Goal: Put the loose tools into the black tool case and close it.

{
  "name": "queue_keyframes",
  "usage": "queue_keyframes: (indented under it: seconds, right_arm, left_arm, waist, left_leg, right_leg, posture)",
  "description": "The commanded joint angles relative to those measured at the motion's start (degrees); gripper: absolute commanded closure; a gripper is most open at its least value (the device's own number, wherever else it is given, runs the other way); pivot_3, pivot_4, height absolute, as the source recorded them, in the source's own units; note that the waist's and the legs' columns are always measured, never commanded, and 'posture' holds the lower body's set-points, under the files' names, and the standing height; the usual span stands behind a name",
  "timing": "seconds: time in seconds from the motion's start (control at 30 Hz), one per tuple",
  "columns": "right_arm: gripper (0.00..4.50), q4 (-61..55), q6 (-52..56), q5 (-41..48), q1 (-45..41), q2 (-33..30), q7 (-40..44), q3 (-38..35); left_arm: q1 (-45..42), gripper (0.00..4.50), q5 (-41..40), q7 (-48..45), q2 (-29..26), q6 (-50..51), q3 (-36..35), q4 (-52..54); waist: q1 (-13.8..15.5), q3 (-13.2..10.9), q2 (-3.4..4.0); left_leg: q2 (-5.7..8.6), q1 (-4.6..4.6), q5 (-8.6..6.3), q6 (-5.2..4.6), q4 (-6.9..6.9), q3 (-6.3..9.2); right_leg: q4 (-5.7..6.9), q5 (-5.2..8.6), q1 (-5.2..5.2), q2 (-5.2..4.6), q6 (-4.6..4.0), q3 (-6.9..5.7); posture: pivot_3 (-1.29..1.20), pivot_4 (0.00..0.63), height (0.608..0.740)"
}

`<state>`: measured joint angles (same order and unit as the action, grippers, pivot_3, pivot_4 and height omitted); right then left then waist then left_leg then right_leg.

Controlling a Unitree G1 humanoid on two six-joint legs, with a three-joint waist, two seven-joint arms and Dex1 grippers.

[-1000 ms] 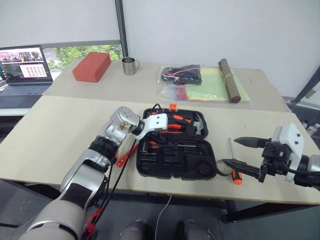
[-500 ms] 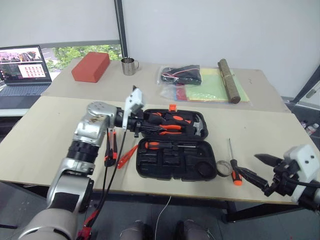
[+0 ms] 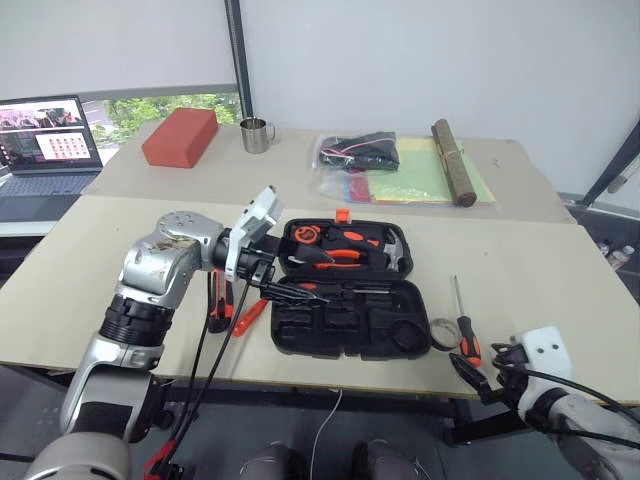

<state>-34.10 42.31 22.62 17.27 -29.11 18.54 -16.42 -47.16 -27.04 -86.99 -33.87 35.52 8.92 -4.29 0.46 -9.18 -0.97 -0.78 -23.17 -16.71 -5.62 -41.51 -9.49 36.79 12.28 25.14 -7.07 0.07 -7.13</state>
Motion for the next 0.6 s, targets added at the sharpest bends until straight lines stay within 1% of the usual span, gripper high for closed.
queue_keyframes:
  seconds: [0.03, 0.07, 0.1, 0.23, 0.33, 0.4, 0.47, 0.5, 0.53, 0.6]
  right_arm:
    - [1.48, 1.44, -3.99, -2.73, 0.16, 0.73, -0.86, -0.36]
    - [1.91, 1.75, -5.16, -3.45, 0.62, 0.81, -0.74, -0.39]
    - [2.13, 1.86, -6.26, -3.57, 1.17, 1.25, -0.61, -0.94]
    - [3.49, 2.43, -9.52, -2.56, 2.31, 1.15, 1.31, -4.79]
    - [3.52, 3.85, -10.62, 0.33, -0.04, -2.68, 6.22, -9.0]
    - [3.52, 5.59, -10.95, 3.61, -4.24, -7.4, 12.69, -9.95]
    - [3.52, 7.95, -12.46, 5.3, -10.27, -13.66, 21.64, -6.91]
    - [3.52, 8.94, -13.03, 5.5, -12.23, -15.45, 24.36, -5.62]
    - [3.52, 10.75, -14.16, 5.42, -16.07, -17.86, 29.04, -2.27]
    - [3.52, 13.83, -16.35, 4.46, -21.94, -20.59, 35.77, 3.38]
  left_arm:
    - [-0.72, 0.0, -0.19, -0.19, -1.39, -0.96, 0.14, 2.89]
    - [-0.5, 0.0, -0.02, -0.05, -1.63, -1.34, 0.16, 3.02]
    - [-0.29, 0.0, 0.06, 0.3, -1.87, -1.48, 0.05, 3.07]
    - [0.62, 0.0, 0.26, 1.1, -3.48, -1.98, -0.58, 2.91]
    - [1.98, 0.0, 0.48, 0.56, -6.07, -2.58, -1.17, 3.01]
    - [3.15, 0.0, -0.01, -0.54, -8.46, -2.55, -1.48, 3.75]
    - [4.57, 0.0, -0.48, -0.95, -10.65, -2.56, -2.19, 4.48]
    - [4.84, 0.0, -0.55, -0.89, -11.12, -2.64, -2.34, 4.47]
    - [5.51, 0.0, -0.71, -1.07, -11.96, -2.73, -2.69, 4.7]
    - [6.51, 0.0, -0.94, -1.32, -13.19, -2.73, -3.07, 5.21]
  waist:
    - [-0.02, 0.0, 0.01]
    - [0.0, 0.0, 0.01]
    - [0.04, 0.0, 0.01]
    - [-0.01, 0.01, 0.04]
    - [-0.22, -0.05, 0.19]
    - [-0.68, -0.09, 0.28]
    - [-1.24, -0.11, 0.3]
    - [-1.47, -0.12, 0.34]
    - [-1.39, -0.13, 0.34]
    - [-1.3, -0.14, 0.3]
  left_leg:
    - [0.0, 0.0, 0.0, 0.01, 0.02, 0.0]
    - [0.01, 0.0, 0.0, 0.01, 0.03, -0.01]
    - [0.01, 0.0, 0.0, 0.01, 0.03, 0.0]
    - [0.01, 0.01, 0.0, 0.02, 0.06, -0.01]
    - [0.01, 0.02, 0.0, 0.02, 0.08, -0.03]
    - [0.01, 0.06, 0.01, 0.02, 0.11, -0.07]
    - [0.0, 0.09, 0.05, 0.07, 0.16, -0.08]
    - [-0.01, 0.18, 0.09, 0.08, 0.22, -0.09]
    - [-0.01, 0.26, 0.14, 0.02, 0.3, -0.13]
    - [-0.04, 0.32, 0.29, -0.07, 0.49, -0.07]
  right_leg:
    - [0.0, 0.0, 0.0, -0.01, 0.0, 0.01]
    - [-0.01, 0.01, 0.0, 0.0, 0.01, 0.01]
    - [-0.01, 0.01, 0.0, 0.0, 0.02, 0.01]
    - [-0.01, 0.03, -0.01, 0.01, 0.04, 0.04]
    - [-0.01, 0.03, 0.0, 0.01, 0.04, 0.05]
    - [-0.01, 0.03, 0.01, 0.02, 0.04, 0.09]
    - [-0.01, 0.02, 0.01, 0.05, 0.03, 0.12]
    - [-0.03, 0.02, 0.0, 0.08, 0.03, 0.13]
    - [-0.01, 0.03, -0.03, 0.08, 0.01, 0.19]
    - [-0.04, 0.09, -0.02, 0.09, -0.1, 0.15]
  posture:
    - [0.0, 0.15, 0.736]
    - [0.0, 0.15, 0.736]
    - [0.0, 0.15, 0.736]
    - [0.0, 0.15, 0.736]
    - [0.0, 0.15, 0.736]
    - [0.0, 0.15, 0.736]
    - [0.0, 0.15, 0.736]
    - [0.0, 0.15, 0.736]
    - [0.0, 0.15, 0.736]
    - [0.0, 0.15, 0.736]
